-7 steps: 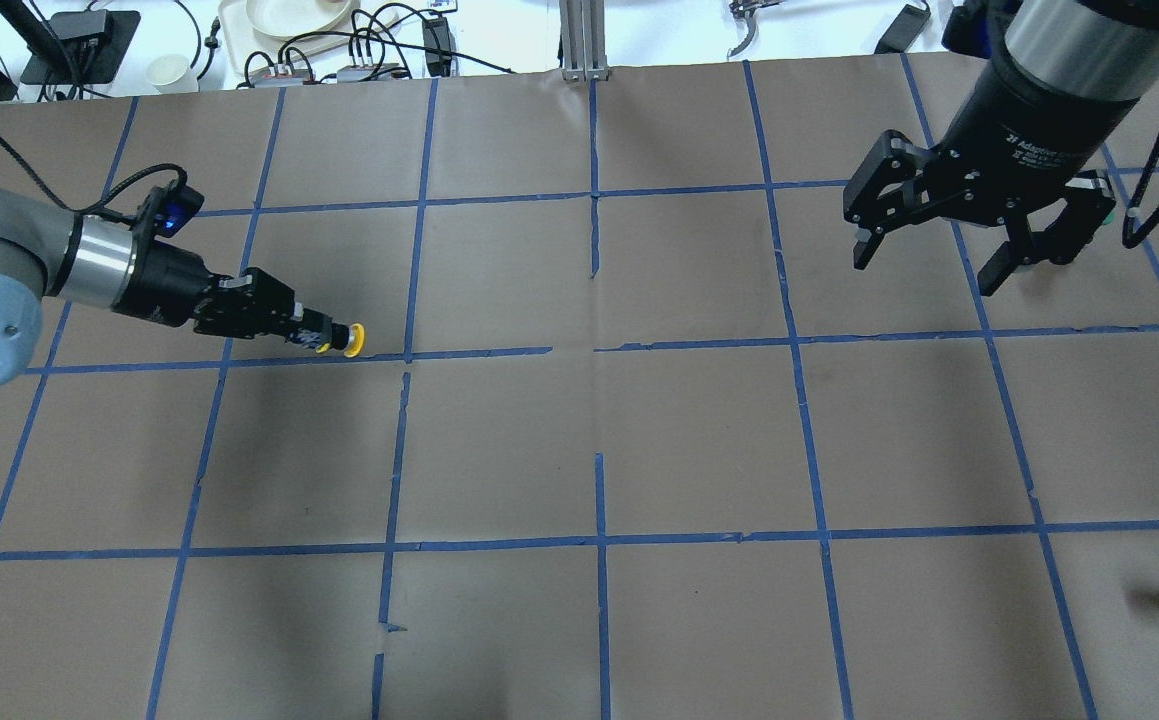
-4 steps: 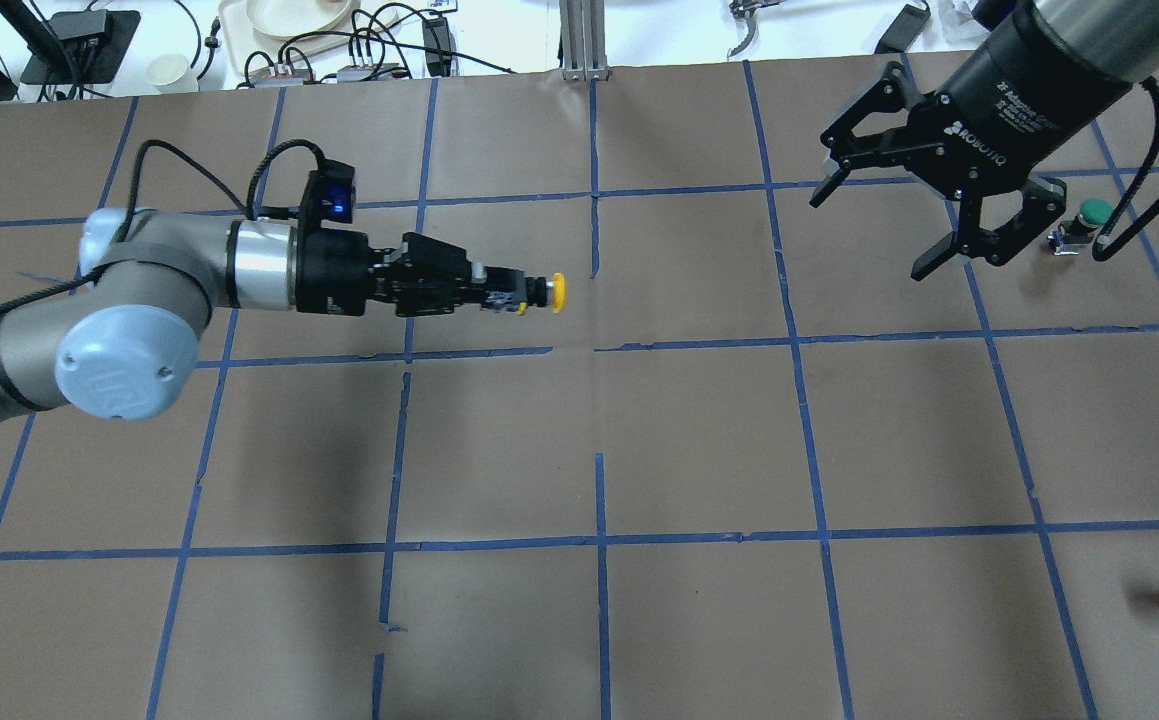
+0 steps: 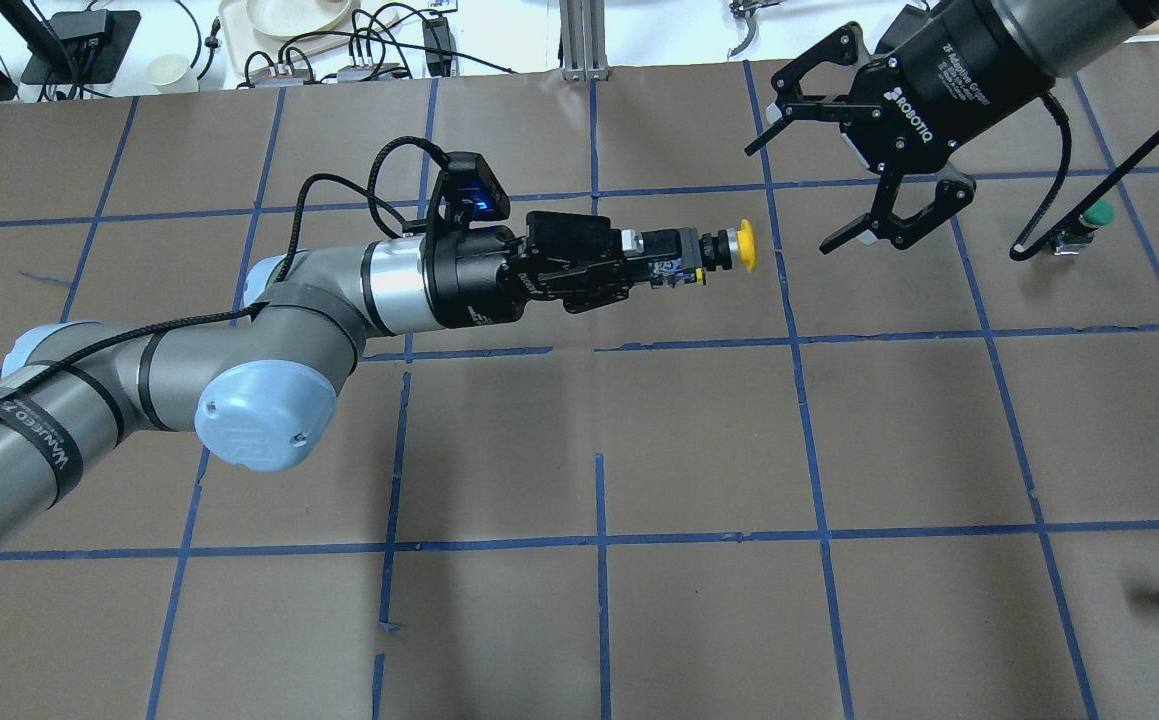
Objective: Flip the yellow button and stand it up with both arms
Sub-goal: 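Lift the button with the left gripper and carry it toward the right gripper, then hold the button with the left gripper while the right gripper grips its cap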
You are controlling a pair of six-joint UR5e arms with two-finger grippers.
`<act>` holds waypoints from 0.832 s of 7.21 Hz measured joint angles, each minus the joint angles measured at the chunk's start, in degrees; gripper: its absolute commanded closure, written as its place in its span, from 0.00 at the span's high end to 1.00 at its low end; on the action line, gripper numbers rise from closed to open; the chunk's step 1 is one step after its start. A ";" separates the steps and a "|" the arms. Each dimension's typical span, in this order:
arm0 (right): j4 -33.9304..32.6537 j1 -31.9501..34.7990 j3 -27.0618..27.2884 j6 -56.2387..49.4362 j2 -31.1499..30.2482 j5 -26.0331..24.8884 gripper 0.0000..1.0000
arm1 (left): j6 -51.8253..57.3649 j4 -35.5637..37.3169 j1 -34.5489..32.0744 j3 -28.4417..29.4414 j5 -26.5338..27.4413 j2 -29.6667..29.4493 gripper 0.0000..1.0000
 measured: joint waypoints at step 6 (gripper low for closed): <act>4.77 -0.08 -0.18 3.52 -3.76 1.01 0.97 | -2.72 0.99 -0.57 0.59 -3.71 0.22 0.16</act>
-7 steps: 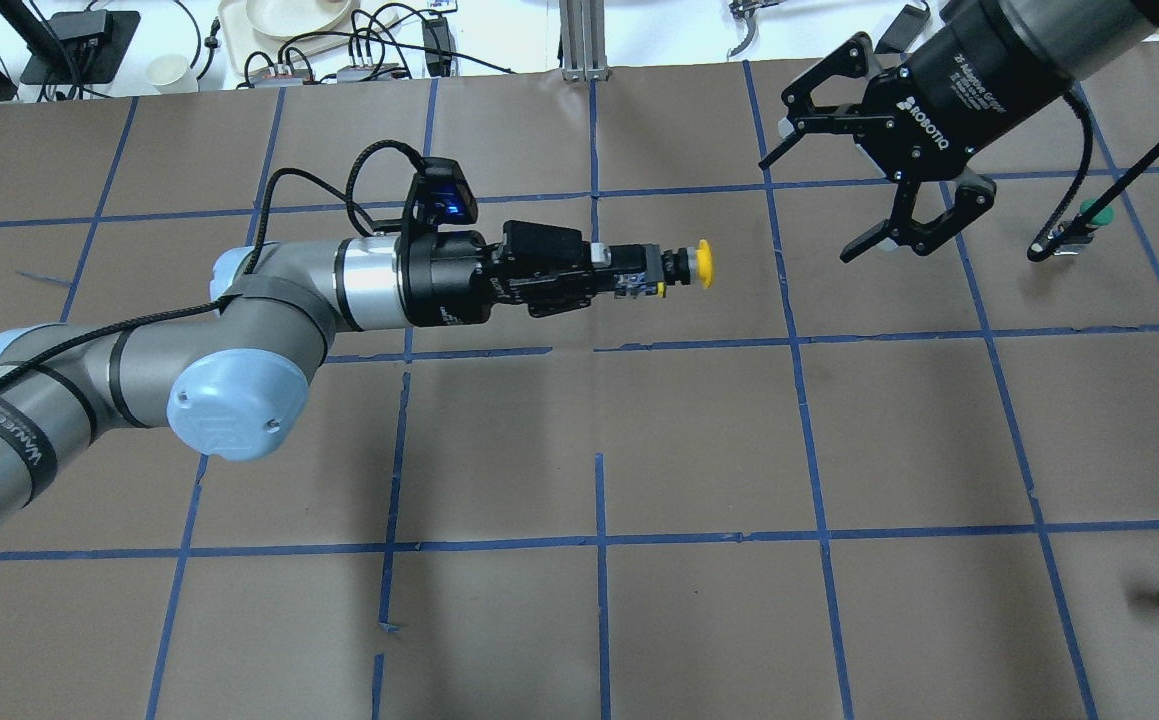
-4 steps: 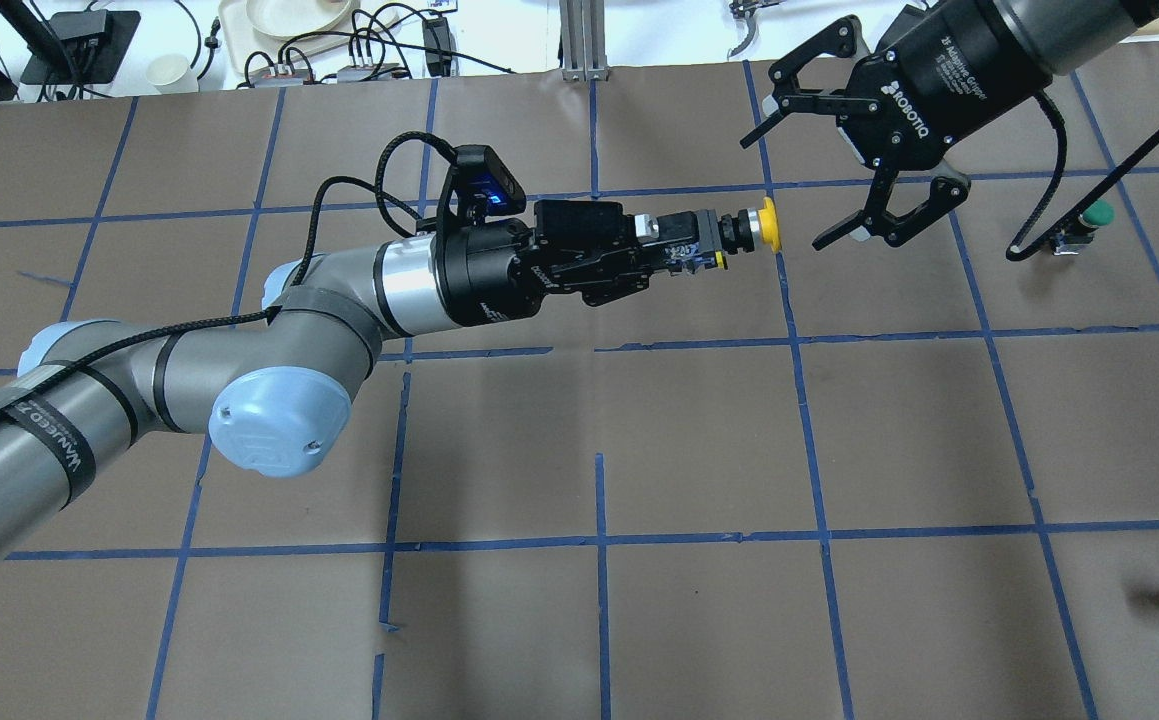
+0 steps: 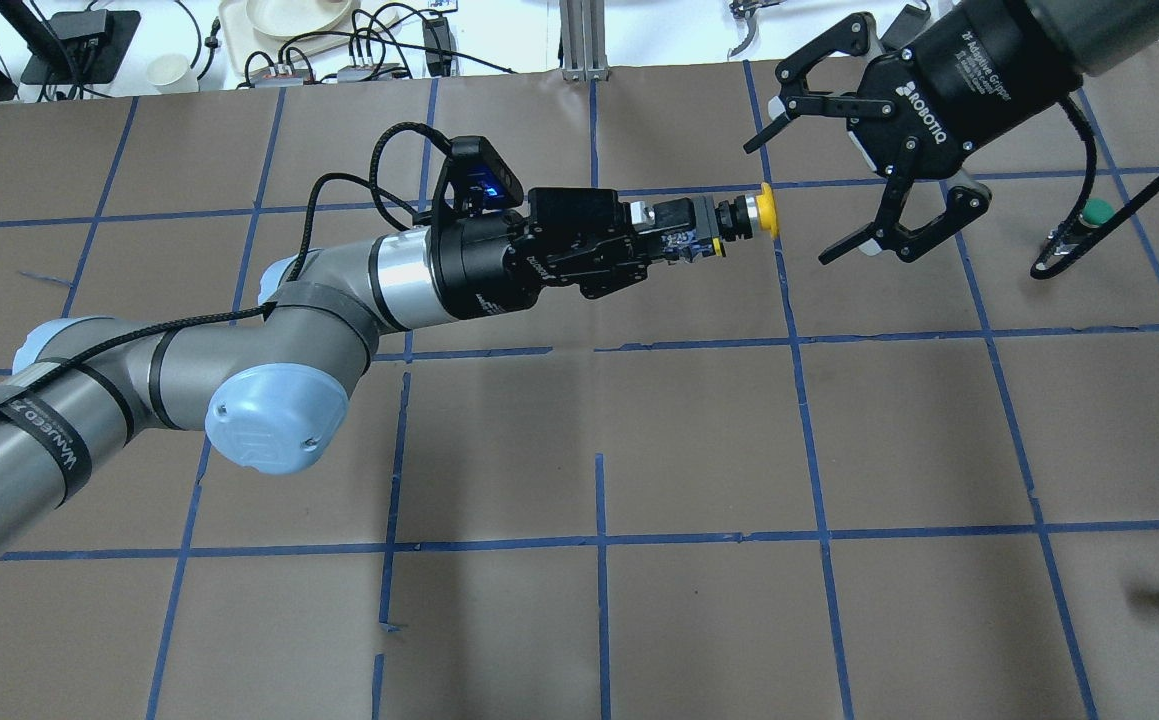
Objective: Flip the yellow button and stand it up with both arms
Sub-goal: 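Hold the button with the left gripper while the right gripper grips its cap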
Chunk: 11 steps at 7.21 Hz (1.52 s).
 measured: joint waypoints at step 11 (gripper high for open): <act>3.19 -0.04 0.24 0.12 -1.09 4.34 0.24 | -6.75 5.96 0.29 0.19 0.11 -0.79 0.18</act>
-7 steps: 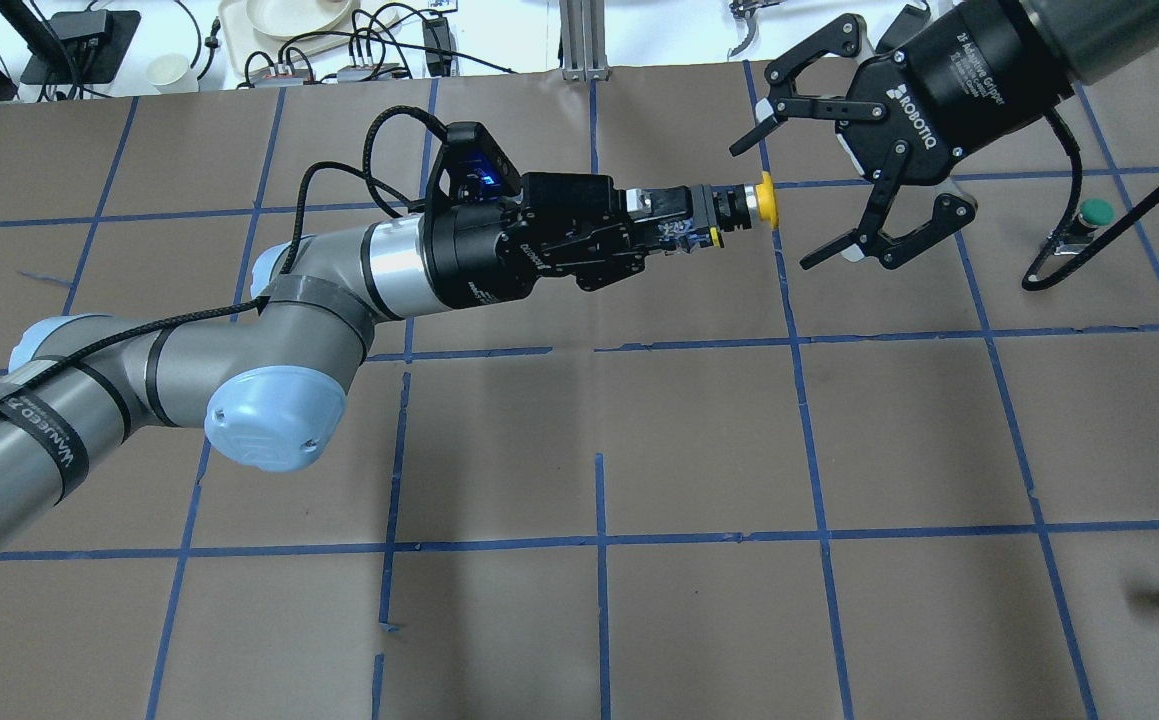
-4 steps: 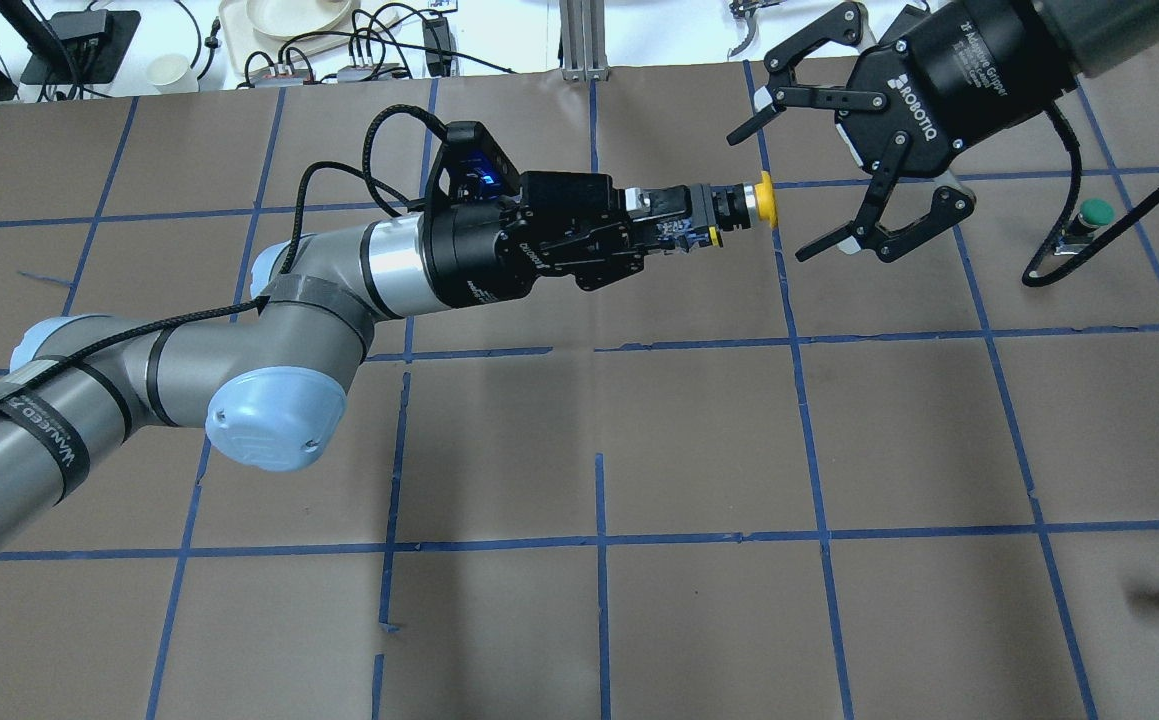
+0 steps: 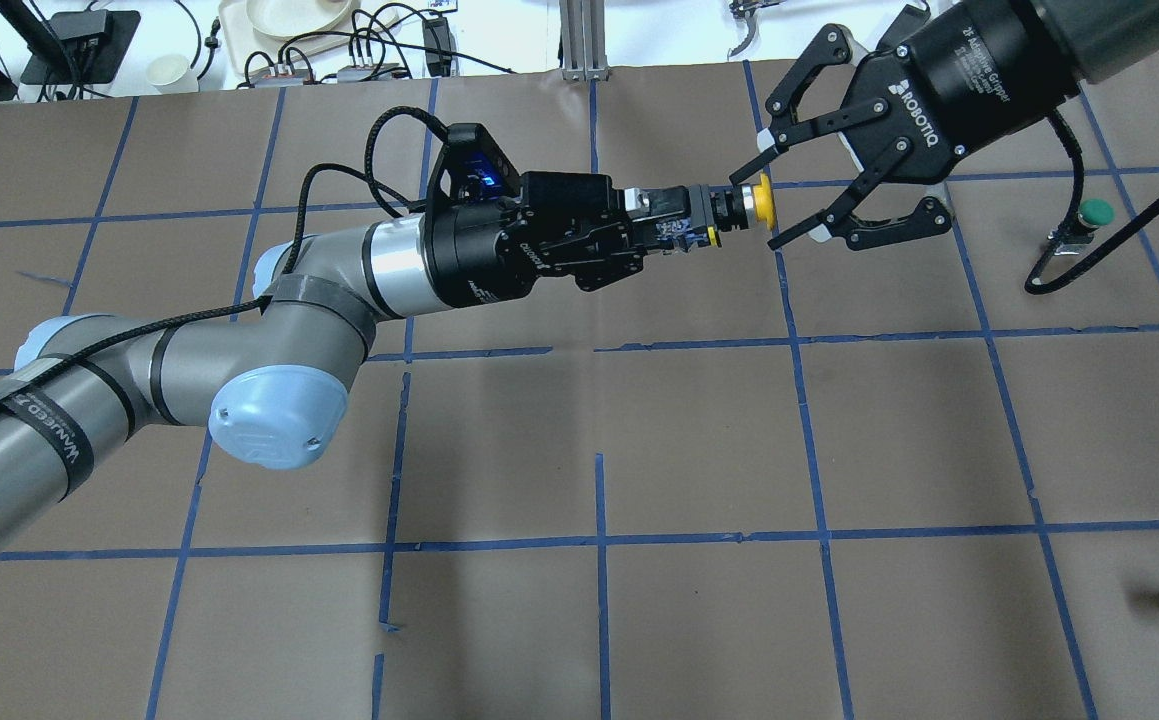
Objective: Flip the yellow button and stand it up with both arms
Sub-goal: 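Hold the button with the left gripper while the right gripper grips its cap, then open the left gripper and pull it back while the right gripper carries the button away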
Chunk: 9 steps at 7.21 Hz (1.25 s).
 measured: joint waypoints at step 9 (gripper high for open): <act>-0.97 -3.68 -3.05 -9.07 0.17 -11.87 0.17 | -16.61 1.06 0.88 8.80 13.39 0.59 1.00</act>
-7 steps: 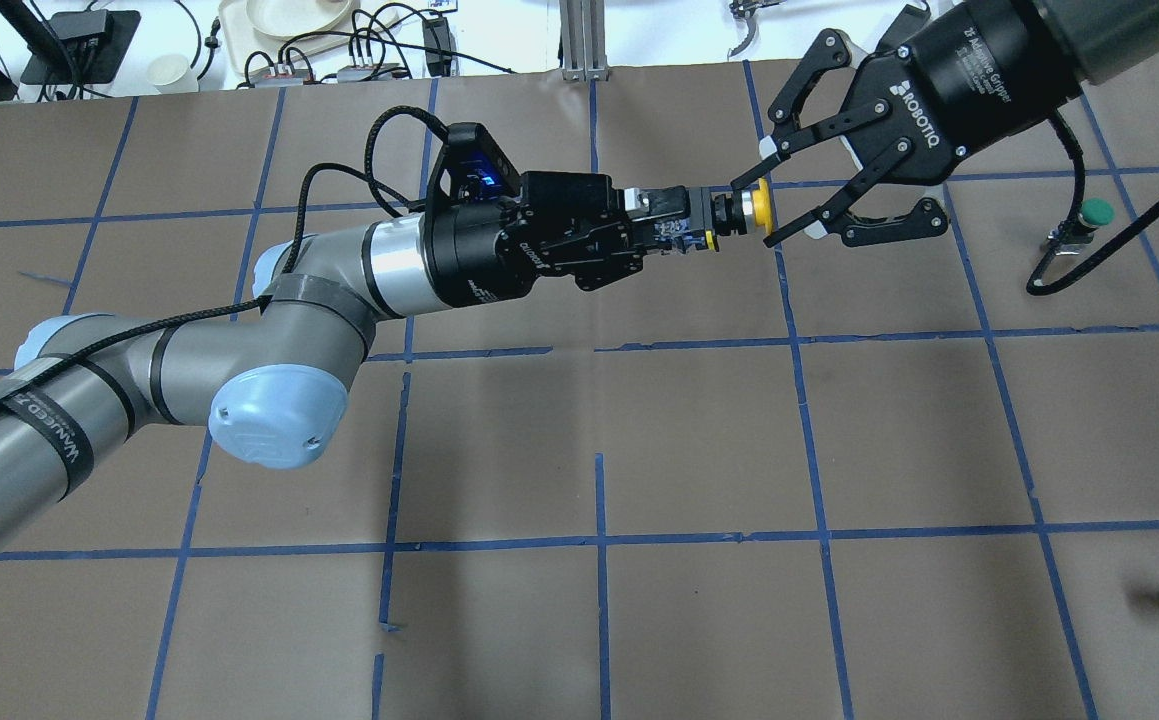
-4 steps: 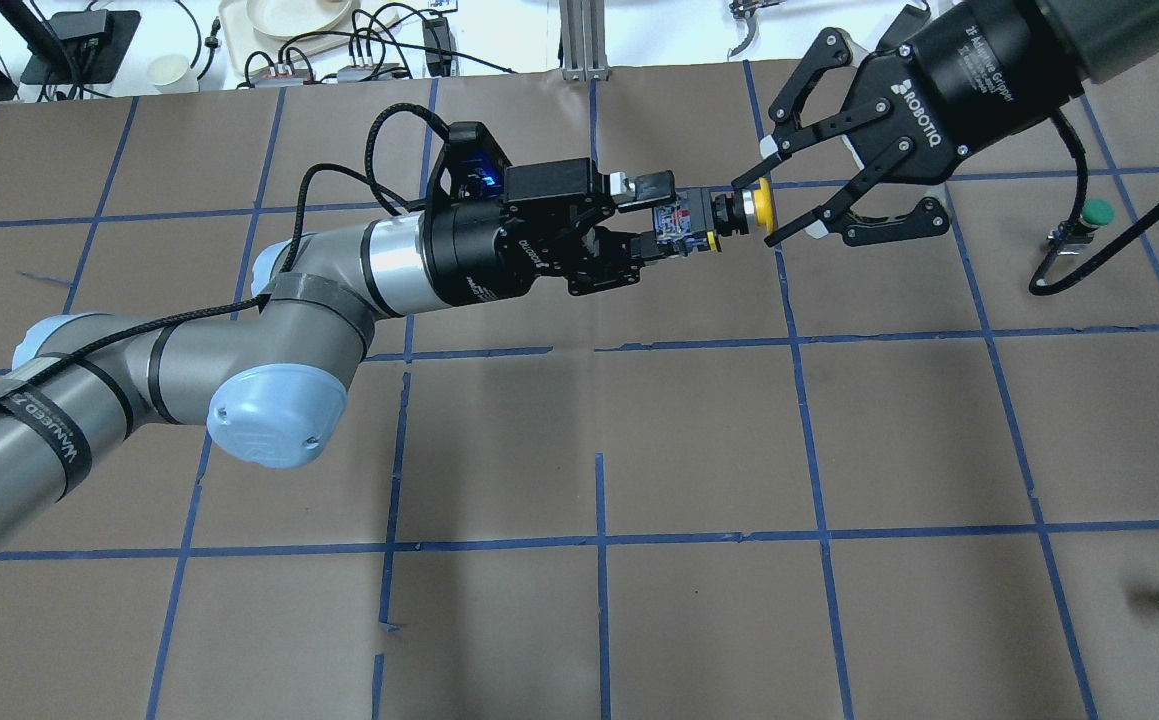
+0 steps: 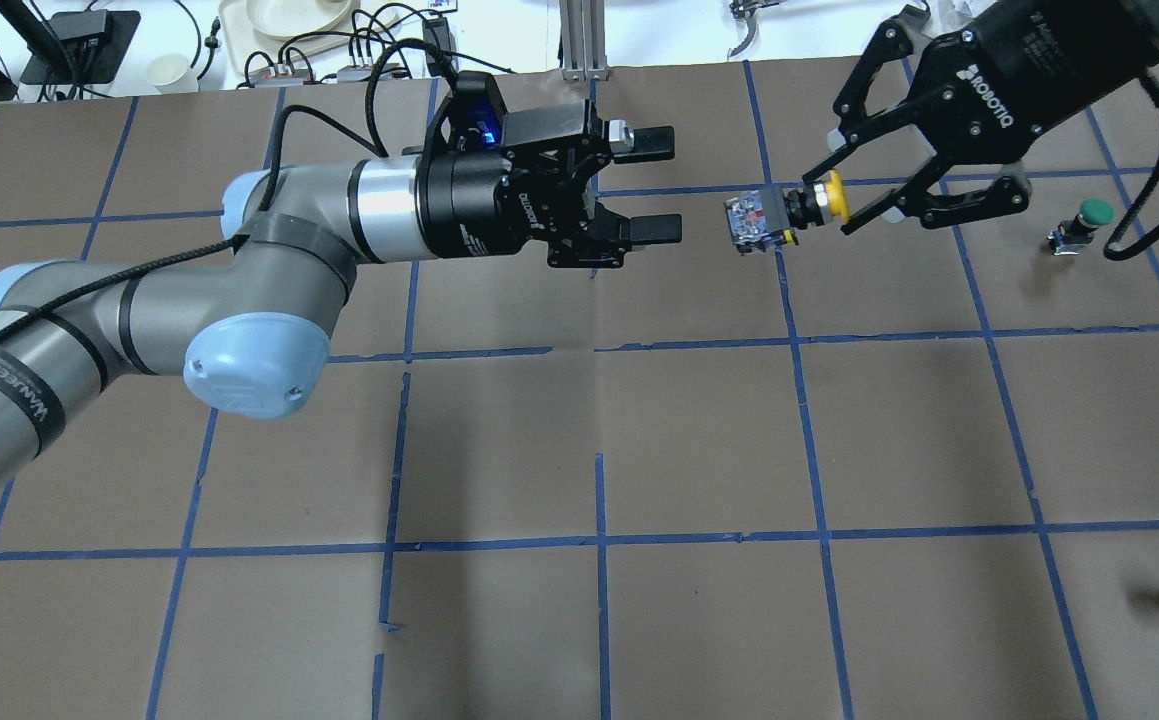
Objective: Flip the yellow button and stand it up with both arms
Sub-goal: 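Open the left gripper and pull it back while the right gripper carries the button away, then lower the button base-down onto the table with the right gripper and release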
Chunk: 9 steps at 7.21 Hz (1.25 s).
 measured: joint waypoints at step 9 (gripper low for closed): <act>-38.64 -21.14 22.02 -68.40 0.11 -30.90 0.16 | -12.76 -21.73 1.87 25.72 78.31 4.79 1.00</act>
